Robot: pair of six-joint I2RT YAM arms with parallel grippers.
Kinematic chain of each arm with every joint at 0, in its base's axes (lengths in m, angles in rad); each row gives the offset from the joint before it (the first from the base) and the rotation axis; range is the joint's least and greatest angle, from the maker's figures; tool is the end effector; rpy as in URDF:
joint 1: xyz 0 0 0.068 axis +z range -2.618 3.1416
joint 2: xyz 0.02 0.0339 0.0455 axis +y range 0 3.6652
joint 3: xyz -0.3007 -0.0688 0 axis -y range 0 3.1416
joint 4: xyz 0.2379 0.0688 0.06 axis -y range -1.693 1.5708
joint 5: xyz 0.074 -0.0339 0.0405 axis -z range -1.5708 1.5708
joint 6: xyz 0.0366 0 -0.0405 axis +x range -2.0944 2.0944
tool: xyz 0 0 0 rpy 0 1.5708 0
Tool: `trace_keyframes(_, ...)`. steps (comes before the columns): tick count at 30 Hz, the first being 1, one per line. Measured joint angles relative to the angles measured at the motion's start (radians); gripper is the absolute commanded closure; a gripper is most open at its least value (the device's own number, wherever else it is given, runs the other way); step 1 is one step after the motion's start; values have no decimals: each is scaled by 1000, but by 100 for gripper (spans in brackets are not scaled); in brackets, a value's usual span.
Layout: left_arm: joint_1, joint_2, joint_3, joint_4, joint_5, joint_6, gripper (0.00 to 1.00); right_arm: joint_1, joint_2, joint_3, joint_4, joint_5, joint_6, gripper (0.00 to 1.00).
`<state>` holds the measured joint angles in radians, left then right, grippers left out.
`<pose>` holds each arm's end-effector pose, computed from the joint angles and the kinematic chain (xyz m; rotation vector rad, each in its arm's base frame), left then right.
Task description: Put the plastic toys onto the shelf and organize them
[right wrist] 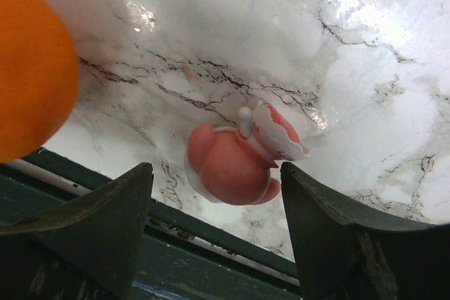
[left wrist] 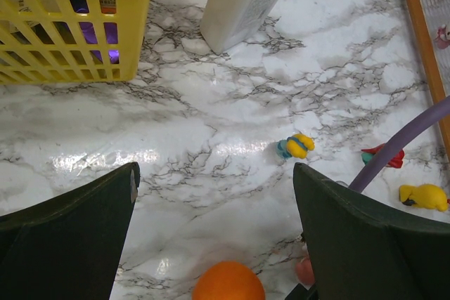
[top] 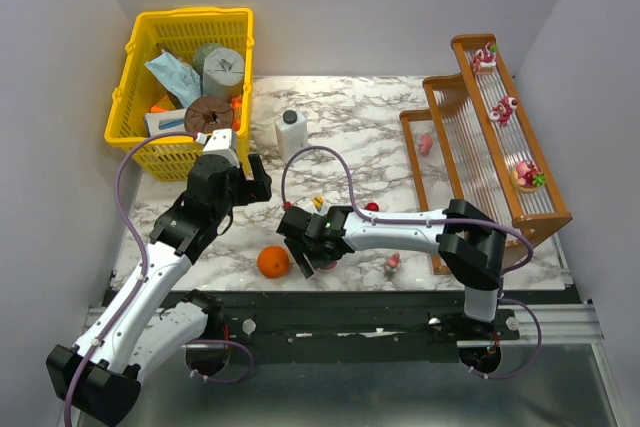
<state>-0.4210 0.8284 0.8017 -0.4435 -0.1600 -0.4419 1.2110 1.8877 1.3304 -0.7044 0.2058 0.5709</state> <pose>0.1432 -0.0577 0.3388 -0.1224 2.0518 -0.3772 0.1411 0.3537 0.2197 -0.8336 2.6573 0.1566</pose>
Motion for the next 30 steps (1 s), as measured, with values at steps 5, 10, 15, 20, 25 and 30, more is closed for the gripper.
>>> trace_keyframes(5,0,2,0,0,0,0,1,0,14,0,8,31,-24,23)
trace_keyframes(10,0,2,0,0,0,0,1,0,14,-16,35,41,-72,31)
trace_keyframes(15,0,2,0,0,0,0,1,0,14,-36,40,40,-74,46)
trace_keyframes(20,0,2,0,0,0,0,1,0,11,-34,47,40,-39,77)
trace_keyframes(25,0,2,0,0,0,0,1,-5,9,-23,17,21,20,88)
trace_keyframes(30,0,2,0,-1,0,0,1,-72,-55,-31,-24,-157,70,92)
